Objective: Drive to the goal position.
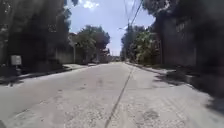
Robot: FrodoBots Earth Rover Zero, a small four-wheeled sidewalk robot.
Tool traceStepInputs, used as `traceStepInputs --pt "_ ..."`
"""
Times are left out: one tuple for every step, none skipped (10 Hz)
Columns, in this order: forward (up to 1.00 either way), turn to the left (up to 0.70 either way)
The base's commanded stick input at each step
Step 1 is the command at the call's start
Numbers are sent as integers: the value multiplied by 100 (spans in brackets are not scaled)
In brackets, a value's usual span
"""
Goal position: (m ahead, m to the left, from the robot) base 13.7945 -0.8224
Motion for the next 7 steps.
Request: traceStepInputs --pt "100 2" --pt "100 2" --pt "100 2" --pt "100 -13" --pt "100 -38" --pt "100 -35" --pt "100 -10"
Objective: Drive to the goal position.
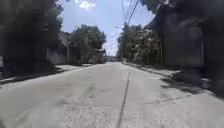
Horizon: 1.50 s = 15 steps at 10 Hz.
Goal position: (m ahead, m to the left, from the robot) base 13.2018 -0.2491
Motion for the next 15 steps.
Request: traceStepInputs --pt "100 3" --pt "100 3" --pt "100 3" --pt "100 3" --pt "100 3" --pt "100 3" --pt "100 3" --pt "100 3" --pt "100 3" --pt "100 3" --pt "100 3" --pt "100 3" --pt "100 3" --pt "100 3" --pt "100 3"
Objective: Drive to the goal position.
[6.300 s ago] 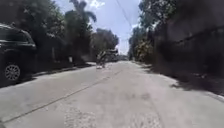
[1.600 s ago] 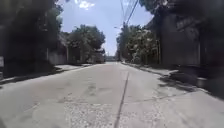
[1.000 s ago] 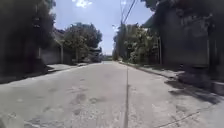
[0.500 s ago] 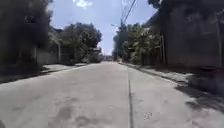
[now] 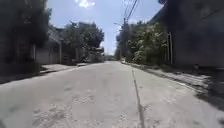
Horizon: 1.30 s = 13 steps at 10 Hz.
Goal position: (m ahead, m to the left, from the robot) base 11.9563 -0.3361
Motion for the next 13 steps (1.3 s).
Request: traceStepInputs --pt "100 -22" --pt "100 -37" --pt "100 -37" --pt "100 -37" --pt "100 -37" --pt "100 -37" --pt "100 -18" --pt "100 3" --pt "100 3" --pt "100 3" --pt "100 3" --pt "100 3" --pt "100 3"
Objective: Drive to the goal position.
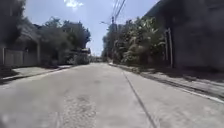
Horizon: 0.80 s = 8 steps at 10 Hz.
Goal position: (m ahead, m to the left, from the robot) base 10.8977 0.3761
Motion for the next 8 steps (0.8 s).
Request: traceStepInputs --pt "100 3" --pt "100 3" --pt "100 3" --pt "100 3" --pt "100 3" --pt "100 3" --pt "100 3" --pt "100 3"
